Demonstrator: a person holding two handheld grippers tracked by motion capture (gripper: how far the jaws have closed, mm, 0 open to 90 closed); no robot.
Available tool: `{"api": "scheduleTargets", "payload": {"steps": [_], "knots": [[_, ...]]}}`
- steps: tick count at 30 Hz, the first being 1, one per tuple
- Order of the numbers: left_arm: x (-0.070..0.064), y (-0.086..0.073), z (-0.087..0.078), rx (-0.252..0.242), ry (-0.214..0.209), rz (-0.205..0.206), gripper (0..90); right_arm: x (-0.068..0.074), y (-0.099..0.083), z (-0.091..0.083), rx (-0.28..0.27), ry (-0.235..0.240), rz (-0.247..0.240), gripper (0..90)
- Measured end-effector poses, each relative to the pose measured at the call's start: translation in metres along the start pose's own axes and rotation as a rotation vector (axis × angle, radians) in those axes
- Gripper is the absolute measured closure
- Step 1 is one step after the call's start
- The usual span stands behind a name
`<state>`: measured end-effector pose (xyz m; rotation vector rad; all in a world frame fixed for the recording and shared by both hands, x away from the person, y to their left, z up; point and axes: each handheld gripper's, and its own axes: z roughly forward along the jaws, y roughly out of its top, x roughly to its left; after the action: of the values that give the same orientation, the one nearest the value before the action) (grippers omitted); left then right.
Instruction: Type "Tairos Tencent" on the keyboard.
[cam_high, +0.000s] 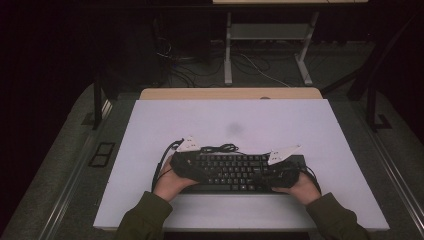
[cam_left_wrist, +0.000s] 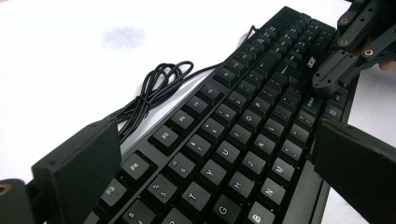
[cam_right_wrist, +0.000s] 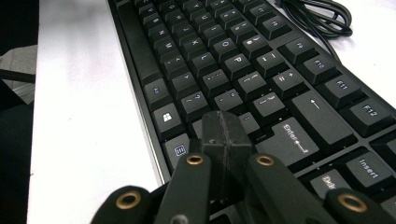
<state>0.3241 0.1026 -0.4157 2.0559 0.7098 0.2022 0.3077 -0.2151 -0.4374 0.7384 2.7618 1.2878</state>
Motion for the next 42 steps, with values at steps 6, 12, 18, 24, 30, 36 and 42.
{"api": "scheduleTargets", "payload": {"steps": [6, 12, 18, 24, 30, 36, 42], "knots": [[0.001, -0.002, -0.001, 0.000, 0.006, -0.007, 10.3, -0.001, -0.001, 0.002, 0.008, 0.008, 0.001, 89.4], [0.003, -0.005, -0.001, 0.004, 0.014, 0.000, 22.6, -0.001, -0.002, 0.002, 0.004, 0.008, -0.002, 89.4], [0.006, -0.009, -0.004, 0.016, 0.003, 0.001, 52.2, -0.001, -0.002, 0.003, 0.001, 0.008, -0.003, 89.4], [0.005, -0.012, -0.002, 0.070, -0.004, 0.017, 80.9, 0.000, -0.002, 0.003, 0.003, 0.002, -0.009, 89.4], [0.005, -0.011, 0.001, 0.104, -0.010, 0.028, 89.0, 0.000, -0.002, 0.003, 0.003, 0.004, -0.009, 89.4], [0.007, -0.013, 0.003, 0.127, -0.005, 0.031, 89.0, 0.000, -0.002, 0.003, 0.002, 0.004, -0.010, 89.5], [0.007, -0.015, 0.007, 0.151, 0.000, 0.039, 89.0, 0.000, -0.002, 0.003, 0.002, 0.003, -0.013, 89.5]]}}
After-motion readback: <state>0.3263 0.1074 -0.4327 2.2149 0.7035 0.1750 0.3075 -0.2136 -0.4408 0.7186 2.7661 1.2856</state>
